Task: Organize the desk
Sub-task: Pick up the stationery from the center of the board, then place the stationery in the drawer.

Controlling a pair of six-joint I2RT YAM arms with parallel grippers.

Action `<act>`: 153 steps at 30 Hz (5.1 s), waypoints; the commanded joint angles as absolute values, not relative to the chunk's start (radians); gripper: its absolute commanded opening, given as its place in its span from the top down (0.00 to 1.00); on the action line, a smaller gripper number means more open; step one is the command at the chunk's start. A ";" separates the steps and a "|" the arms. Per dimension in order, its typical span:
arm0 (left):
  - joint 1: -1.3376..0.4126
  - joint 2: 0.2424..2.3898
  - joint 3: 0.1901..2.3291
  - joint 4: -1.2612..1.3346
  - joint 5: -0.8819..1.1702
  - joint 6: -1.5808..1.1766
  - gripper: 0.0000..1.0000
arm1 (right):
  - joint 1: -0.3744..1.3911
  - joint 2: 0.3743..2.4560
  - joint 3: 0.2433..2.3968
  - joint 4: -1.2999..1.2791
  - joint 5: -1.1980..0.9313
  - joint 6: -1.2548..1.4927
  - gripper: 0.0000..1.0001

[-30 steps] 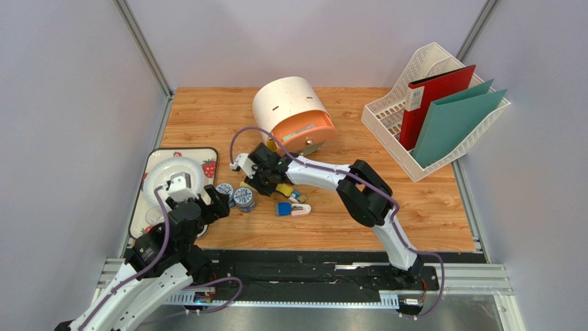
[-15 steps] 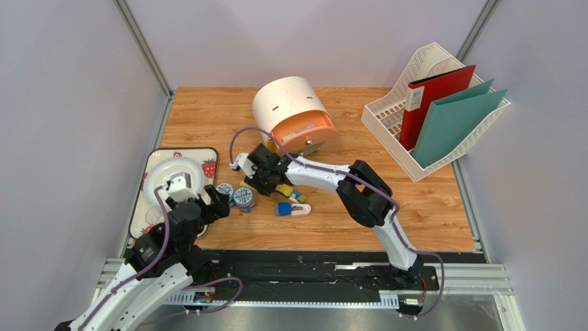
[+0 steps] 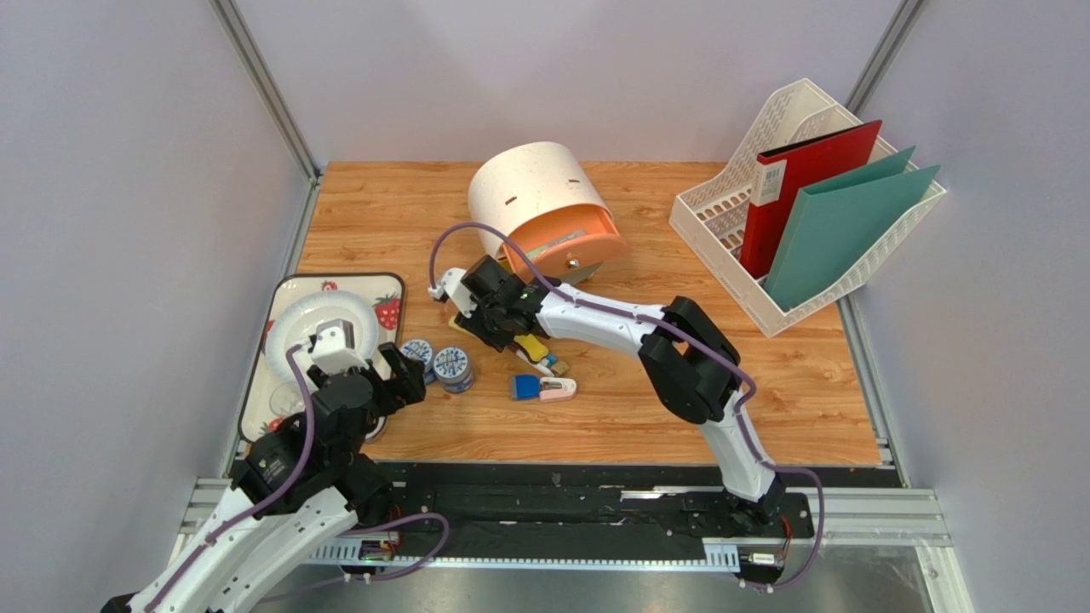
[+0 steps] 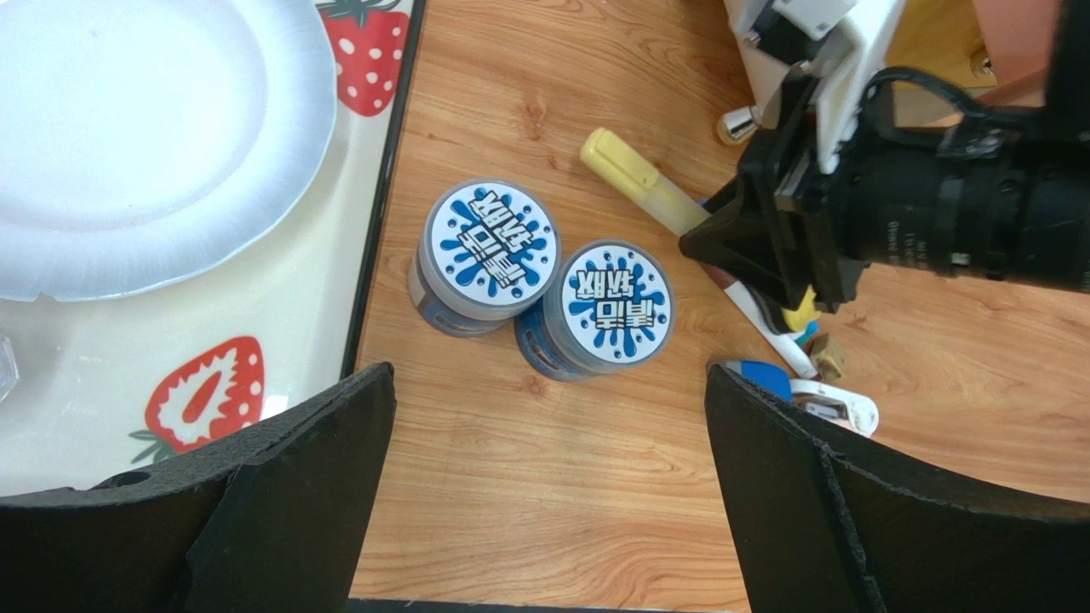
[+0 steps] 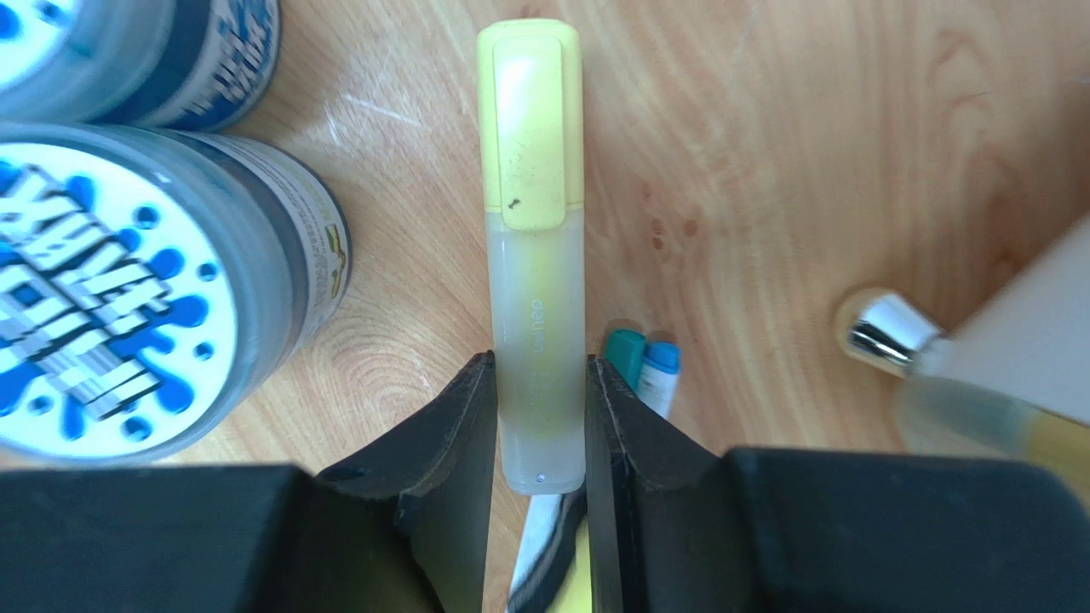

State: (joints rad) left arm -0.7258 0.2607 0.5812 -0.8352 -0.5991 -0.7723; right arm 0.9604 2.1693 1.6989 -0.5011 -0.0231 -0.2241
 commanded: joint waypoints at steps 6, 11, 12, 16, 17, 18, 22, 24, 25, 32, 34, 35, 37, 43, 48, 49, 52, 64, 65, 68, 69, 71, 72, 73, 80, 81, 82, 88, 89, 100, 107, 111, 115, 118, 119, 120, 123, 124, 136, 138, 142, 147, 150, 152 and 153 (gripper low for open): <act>-0.723 0.247 0.614 -0.841 -0.597 -0.769 0.01 | 0.956 2.013 1.680 -0.469 0.000 -0.195 1.00; -0.723 0.242 0.614 -0.839 -0.595 -0.767 0.01 | 0.957 1.939 1.667 -0.485 0.020 -0.195 1.00; -0.723 0.241 0.617 -0.839 -0.597 -0.769 0.01 | 0.957 1.924 1.663 -0.485 0.015 -0.193 1.00; -0.723 0.236 0.620 -0.839 -0.597 -0.765 0.01 | 0.965 1.856 1.640 -0.488 -0.032 -0.193 1.00; -0.723 0.235 0.620 -0.841 -0.595 -0.762 0.01 | 0.965 1.841 1.635 -0.497 -0.040 -0.195 1.00; -0.723 0.232 0.621 -0.842 -0.597 -0.762 0.01 | 0.966 1.815 1.634 -0.503 -0.057 -0.195 1.00; -0.723 0.227 0.627 -0.847 -0.600 -0.764 0.01 | 0.980 1.734 1.615 -0.522 -0.086 -0.201 1.00; -0.723 0.227 0.633 -0.848 -0.600 -0.765 0.01 | 0.983 1.698 1.600 -0.525 -0.101 -0.202 1.00; -0.723 0.227 0.635 -0.850 -0.601 -0.764 0.01 | 0.986 1.663 1.595 -0.523 -0.104 -0.202 1.00; -0.723 0.239 0.678 -0.844 -0.581 -0.720 0.01 | 0.986 1.516 1.565 -0.520 0.000 -0.232 1.00; -0.723 0.256 0.695 -0.830 -0.568 -0.698 0.01 | 0.985 1.491 1.562 -0.525 0.098 -0.241 1.00; -0.723 0.264 0.699 -0.824 -0.561 -0.669 0.01 | 0.986 1.480 1.565 -0.534 0.122 -0.242 1.00; -0.723 0.296 0.724 -0.808 -0.537 -0.631 0.01 | 0.985 1.454 1.571 -0.555 0.181 -0.253 1.00; -0.723 0.393 0.798 -0.781 -0.474 -0.546 0.01 | 0.982 1.408 1.577 -0.568 0.363 -0.310 1.00; -0.723 0.491 0.842 -0.758 -0.414 -0.497 0.01 | 0.939 1.417 1.617 -0.586 0.434 -0.411 1.00; -0.723 0.506 0.847 -0.750 -0.405 -0.489 0.01 | 0.936 1.419 1.615 -0.586 0.439 -0.473 1.00; -0.723 0.549 0.856 -0.715 -0.370 -0.479 0.01 | 0.901 1.414 1.615 -0.575 0.431 -0.521 1.00; -0.706 0.715 0.962 -0.629 -0.250 -0.436 0.01 | 0.583 1.566 1.917 -0.900 -0.194 -0.617 1.00; -0.701 0.722 0.965 -0.621 -0.232 -0.433 0.01 | 0.565 1.589 2.004 -0.948 -0.297 -0.621 1.00; -0.686 0.750 0.966 -0.607 -0.210 -0.434 0.01 | 0.500 1.669 2.124 -1.058 -0.441 -0.609 1.00; -0.677 0.755 0.965 -0.607 -0.206 -0.437 0.01 | 0.473 1.696 2.141 -1.089 -0.468 -0.597 1.00; -0.669 0.767 0.960 -0.607 -0.198 -0.443 0.01 | 0.456 1.729 2.181 -1.130 -0.524 -0.597 1.00; -0.657 0.769 0.956 -0.589 -0.189 -0.442 0.01 | 0.442 1.742 2.218 -1.175 -0.537 -0.598 1.00; -0.650 0.775 0.951 -0.583 -0.173 -0.442 0.01 | 0.436 1.774 2.239 -1.199 -0.551 -0.607 1.00; -0.606 0.798 0.965 -0.554 -0.158 -0.433 0.01 | 0.425 1.845 2.295 -1.290 -0.612 -0.655 1.00; -0.601 0.801 0.963 -0.548 -0.158 -0.431 0.01 | 0.425 1.848 2.290 -1.286 -0.614 -0.657 1.00; -0.598 0.802 0.960 -0.540 -0.156 -0.431 0.01 | 0.425 1.850 2.281 -1.284 -0.615 -0.660 1.00; -0.583 0.827 0.953 -0.522 -0.117 -0.442 0.01 | 0.425 1.875 2.284 -1.293 -0.603 -0.672 1.00; -0.581 0.827 0.950 -0.517 -0.114 -0.445 0.01 | 0.425 1.879 2.286 -1.292 -0.600 -0.673 1.00; -0.569 0.828 0.943 -0.515 -0.107 -0.443 0.01 | 0.445 1.960 2.352 -1.312 -0.549 -0.702 0.99; -0.557 0.842 0.945 -0.505 -0.100 -0.439 0.01 | 0.466 1.997 2.378 -1.316 -0.499 -0.721 0.96; -0.548 0.850 0.945 -0.503 -0.092 -0.436 0.01 | 0.472 2.011 2.387 -1.307 -0.473 -0.724 0.92; -0.543 0.851 0.943 -0.502 -0.087 -0.434 0.01 | 0.477 2.019 2.385 -1.298 -0.448 -0.726 0.88; -0.538 0.853 0.942 -0.500 -0.083 -0.434 0.01 | 0.480 2.026 2.385 -1.287 -0.427 -0.726 0.80; -0.537 0.854 0.942 -0.499 -0.081 -0.434 0.01 | 0.483 2.026 2.387 -1.284 -0.423 -0.726 0.79; -0.535 0.854 0.942 -0.499 -0.081 -0.434 0.01 | 0.485 2.026 2.388 -1.282 -0.422 -0.726 0.78; -0.531 0.857 0.940 -0.497 -0.078 -0.434 0.01 | 0.488 2.025 2.387 -1.273 -0.417 -0.726 0.72; -0.529 0.857 0.940 -0.495 -0.077 -0.434 0.01 | 0.486 2.025 2.387 -1.272 -0.414 -0.726 0.71; -0.523 0.864 0.936 -0.489 -0.054 -0.442 0.01 | 0.489 1.996 2.373 -1.224 -0.393 -0.712 0.52; -0.522 0.861 0.936 -0.491 -0.052 -0.443 0.01 | 0.489 1.982 2.364 -1.200 -0.385 -0.697 0.50; -0.520 0.854 0.937 -0.498 -0.055 -0.446 0.01 | 0.489 1.930 2.326 -1.114 -0.339 -0.654 0.49; -0.519 0.842 0.942 -0.518 -0.064 -0.443 0.01 | 0.488 1.787 2.165 -0.893 -0.259 -0.571 0.46; -0.517 0.835 0.949 -0.529 -0.064 -0.430 0.01 | 0.488 1.640 2.033 -0.725 -0.239 -0.480 0.41; -0.514 0.836 0.959 -0.549 -0.066 -0.417 0.01 | 0.489 1.512 1.866 -0.584 -0.229 -0.387 0.38; -0.512 0.844 0.968 -0.555 -0.063 -0.413 0.01 | 0.489 1.473 1.814 -0.553 -0.238 -0.365 0.37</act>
